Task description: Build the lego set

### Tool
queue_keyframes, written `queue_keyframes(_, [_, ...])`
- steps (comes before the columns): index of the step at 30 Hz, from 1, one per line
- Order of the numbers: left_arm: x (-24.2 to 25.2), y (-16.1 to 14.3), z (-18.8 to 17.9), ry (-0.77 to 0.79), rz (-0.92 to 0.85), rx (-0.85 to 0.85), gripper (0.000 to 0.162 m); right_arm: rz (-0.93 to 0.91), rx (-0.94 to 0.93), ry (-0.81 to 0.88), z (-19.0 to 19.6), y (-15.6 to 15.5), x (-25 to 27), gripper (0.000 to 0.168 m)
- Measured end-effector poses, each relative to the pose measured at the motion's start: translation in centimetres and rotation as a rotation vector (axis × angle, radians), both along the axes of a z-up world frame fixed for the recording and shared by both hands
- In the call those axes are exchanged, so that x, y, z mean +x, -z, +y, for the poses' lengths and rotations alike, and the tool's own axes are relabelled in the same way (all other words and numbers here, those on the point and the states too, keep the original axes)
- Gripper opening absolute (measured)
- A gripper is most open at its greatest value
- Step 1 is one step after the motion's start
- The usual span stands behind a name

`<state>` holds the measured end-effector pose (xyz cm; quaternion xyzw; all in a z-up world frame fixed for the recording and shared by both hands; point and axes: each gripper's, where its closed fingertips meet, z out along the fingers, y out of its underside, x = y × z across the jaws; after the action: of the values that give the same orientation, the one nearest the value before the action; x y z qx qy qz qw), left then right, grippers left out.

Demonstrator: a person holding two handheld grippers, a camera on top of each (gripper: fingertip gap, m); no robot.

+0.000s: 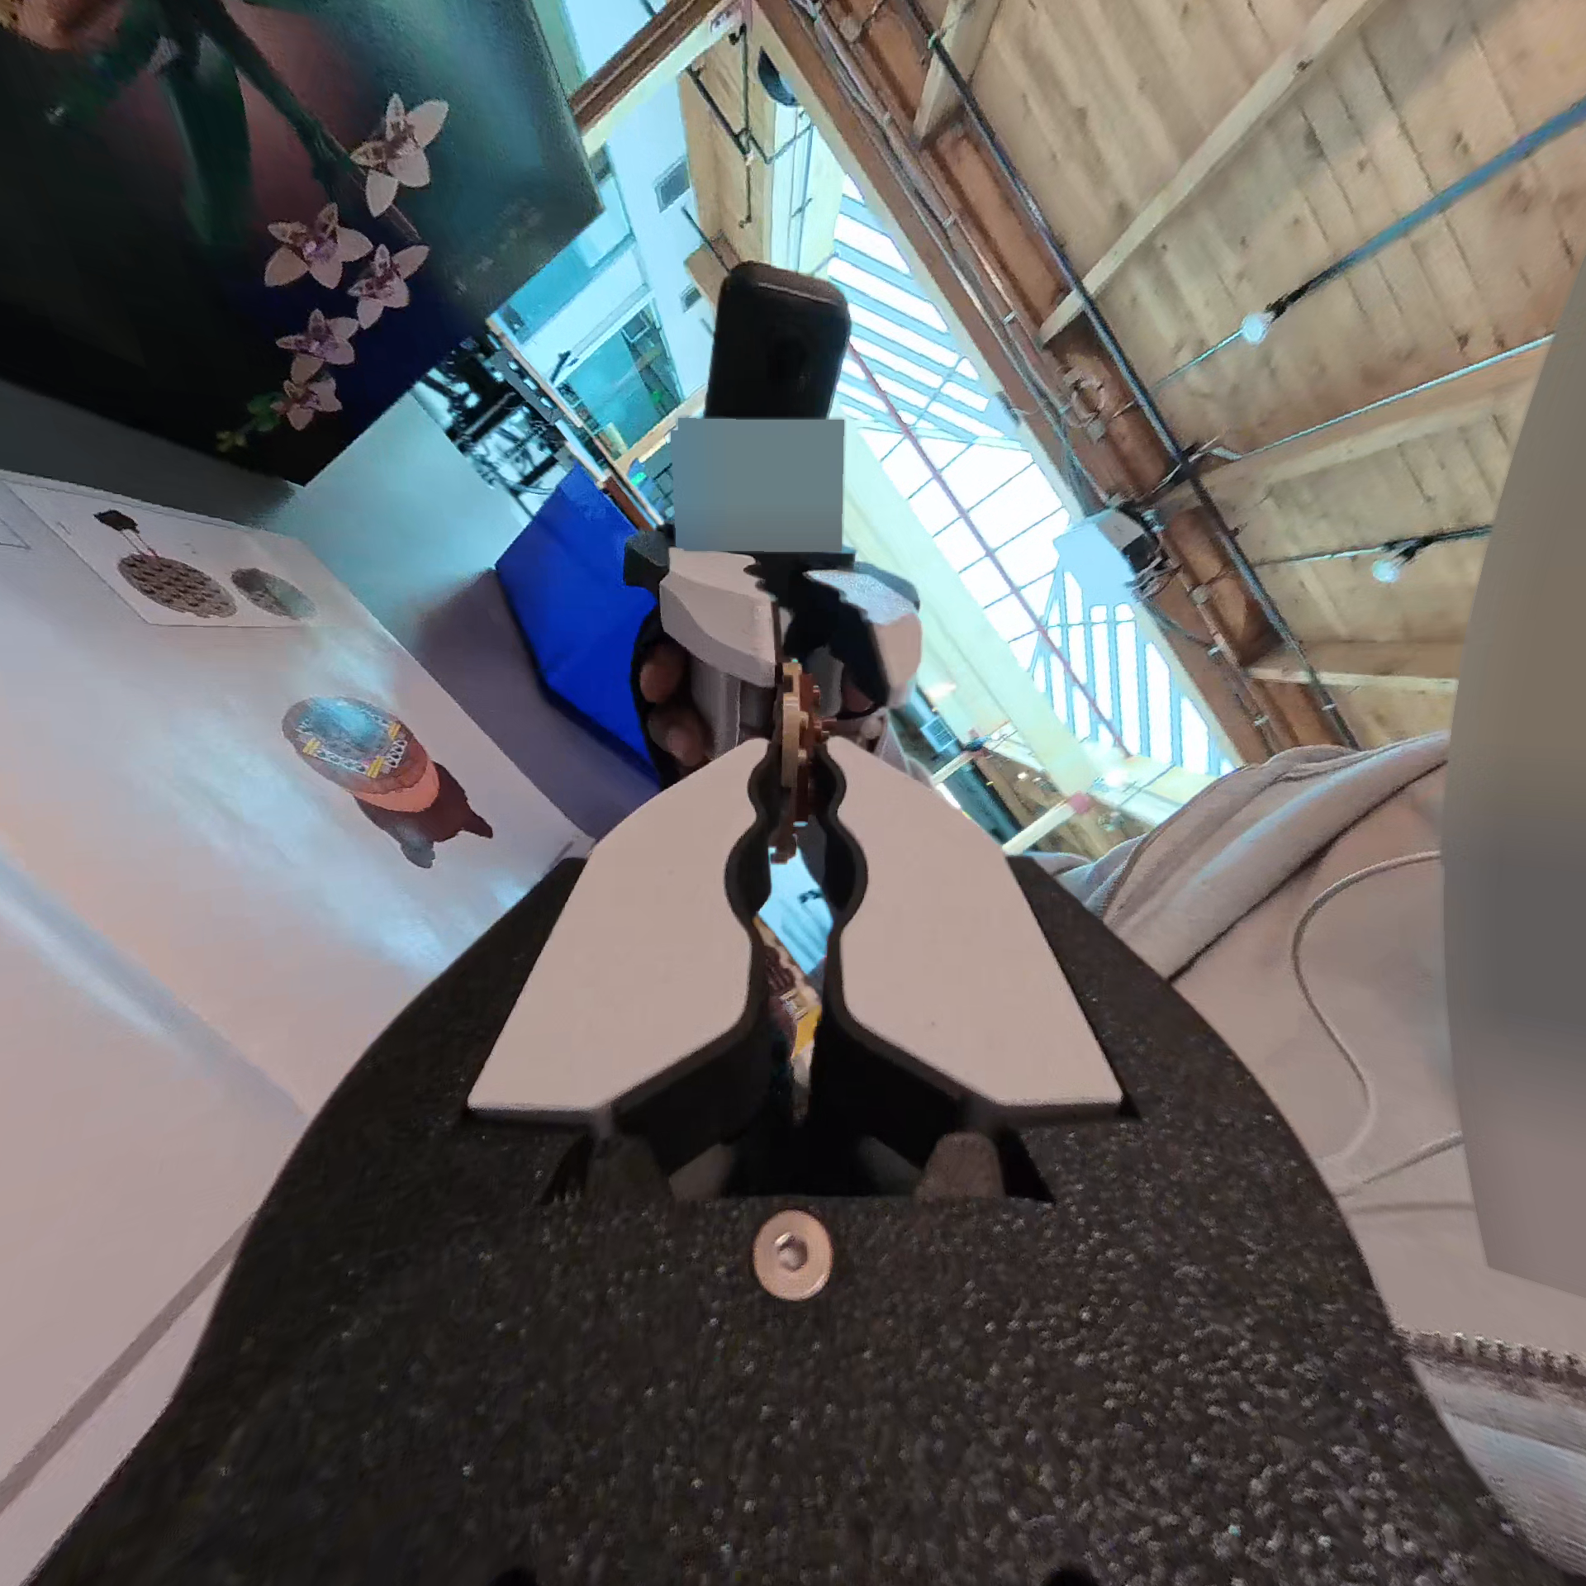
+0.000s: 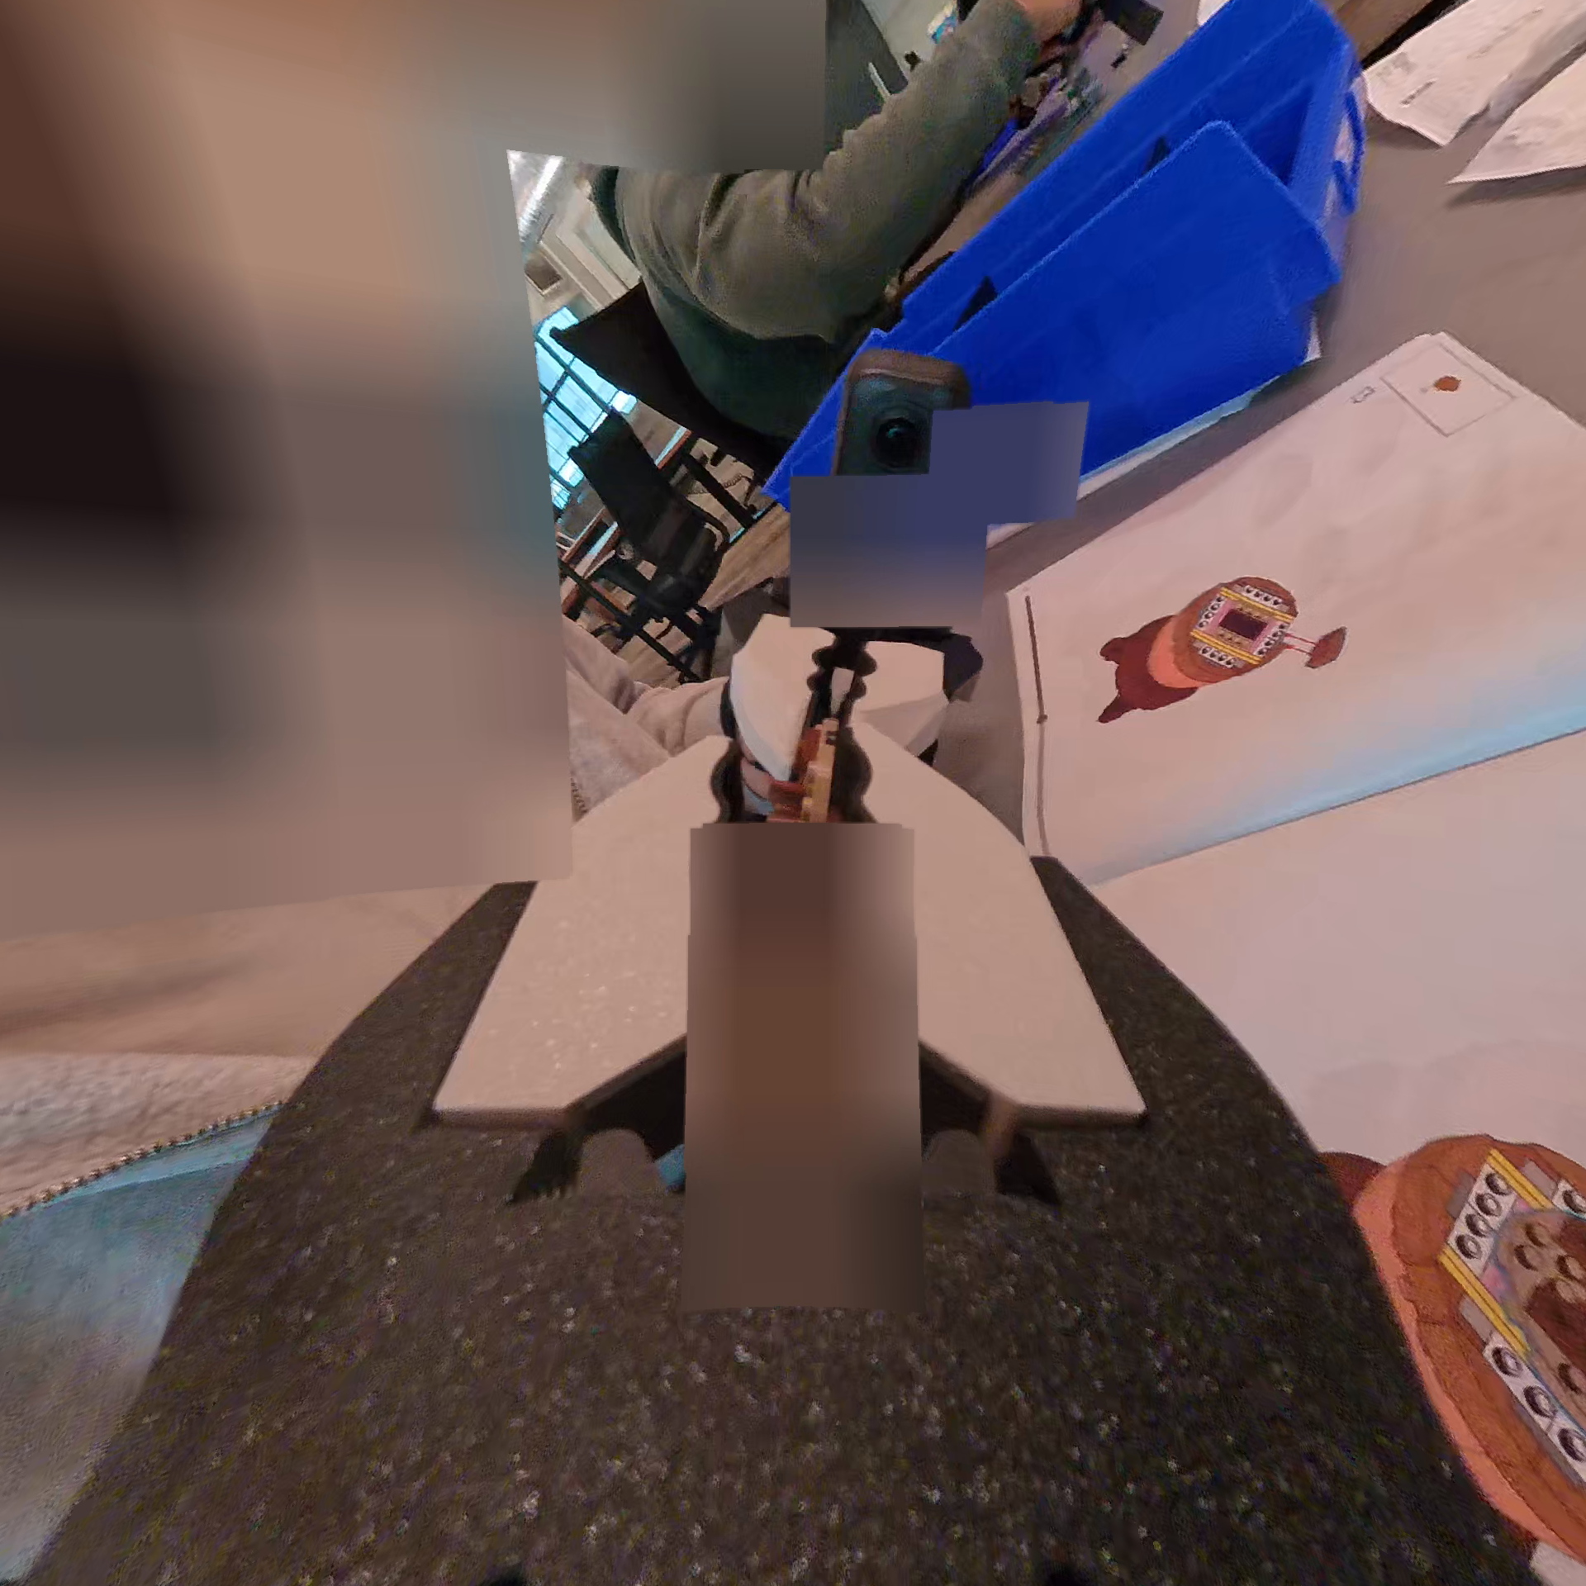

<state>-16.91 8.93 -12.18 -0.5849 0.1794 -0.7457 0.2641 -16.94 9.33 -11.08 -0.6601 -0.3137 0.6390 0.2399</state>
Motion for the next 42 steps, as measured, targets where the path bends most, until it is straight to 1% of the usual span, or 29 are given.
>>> queue_keyframes(2, [0.1,0.0,-0.2,-0.004,0.028,0.037,0.006,0.023,-0.018,-0.005,-0.1,-0.3,-0.1,0.021])
queue_keyframes(3, [0.1,-0.1,-0.3,-0.003,0.038,0.052,0.006,0.02,-0.015,-0.005,-0.1,-0.2,-0.1,0.018])
queue_keyframes(4, [0.2,-0.1,-0.4,-0.001,0.05,0.073,0.006,0.002,-0.001,-0.001,-0.1,0.0,-0.2,0.011])
queue_keyframes(5, [0.3,-0.1,-0.6,0.0,0.068,0.097,0.006,-0.017,0.019,0.0,-0.1,0.3,-0.1,0.007])
queue_keyframes(7, [0.4,0.0,-0.8,-0.006,0.115,0.156,0.006,-0.018,0.048,-0.013,-0.4,0.3,0.0,0.007])
queue_keyframes(11, [0.6,-0.6,-1.2,-0.06,0.218,0.368,0.008,0.002,0.195,0.004,-1.1,-0.8,0.0,0.004])
queue_keyframes(13, [0.6,-1.3,-1.1,-0.091,0.252,0.482,0.011,0.042,0.222,0.034,-1.1,-1.5,0.1,0.004])
queue_keyframes(14, [0.6,-1.6,-1.1,-0.103,0.261,0.538,0.018,0.063,0.226,0.033,-1.3,-1.7,0.2,0.004])
queue_keyframes(17, [0.8,-2.2,-1.2,-0.127,0.283,0.671,0.011,0.141,0.181,0.047,-1.4,-2.4,0.4,0.003])
queue_keyframes(19, [0.9,-2.3,-1.2,-0.144,0.293,0.72,0.008,0.168,0.161,0.06,-1.4,-2.5,0.5,0.003])
queue_keyframes(22, [0.8,-2.5,-1.1,-0.152,0.271,0.679,0.007,0.185,0.167,0.088,-1.1,-2.6,0.6,0.004])
queue_keyframes(25, [0.9,-2.5,-1.1,-0.135,0.232,0.587,0.006,0.156,0.286,0.107,-1.1,-2.6,0.6,0.006])
queue_keyframes(27, [1.0,-2.2,-1.2,-0.1,0.221,0.517,0.006,0.073,0.339,0.096,-0.9,-2.1,0.7,0.008])
queue_keyframes(31, [1.2,-1.7,-1.3,-0.07,0.244,0.49,0.006,-0.116,0.507,0.021,-1.3,-0.8,0.6,0.012])
queue_keyframes(32, [1.3,-1.5,-1.4,-0.059,0.263,0.501,0.006,-0.154,0.527,-0.003,-1.4,-0.6,0.6,0.011])
queue_keyframes(34, [1.3,-1.5,-1.5,-0.055,0.293,0.542,0.006,-0.16,0.522,-0.031,-1.6,-0.7,0.6,0.008])
queue_keyframes(37, [1.2,-1.9,-1.2,-0.088,0.329,0.586,0.006,-0.114,0.486,0.011,-1.2,-1.0,0.6,0.008])
queue_keyframes(40, [1.2,-1.9,-1.1,-0.152,0.42,0.718,0.007,-0.06,0.472,0.056,-1.2,-0.8,0.7,0.008])
queue_keyframes(42, [1.2,-1.8,-1.2,-0.166,0.438,0.729,0.007,-0.042,0.461,0.075,-1.2,-0.8,0.7,0.009])
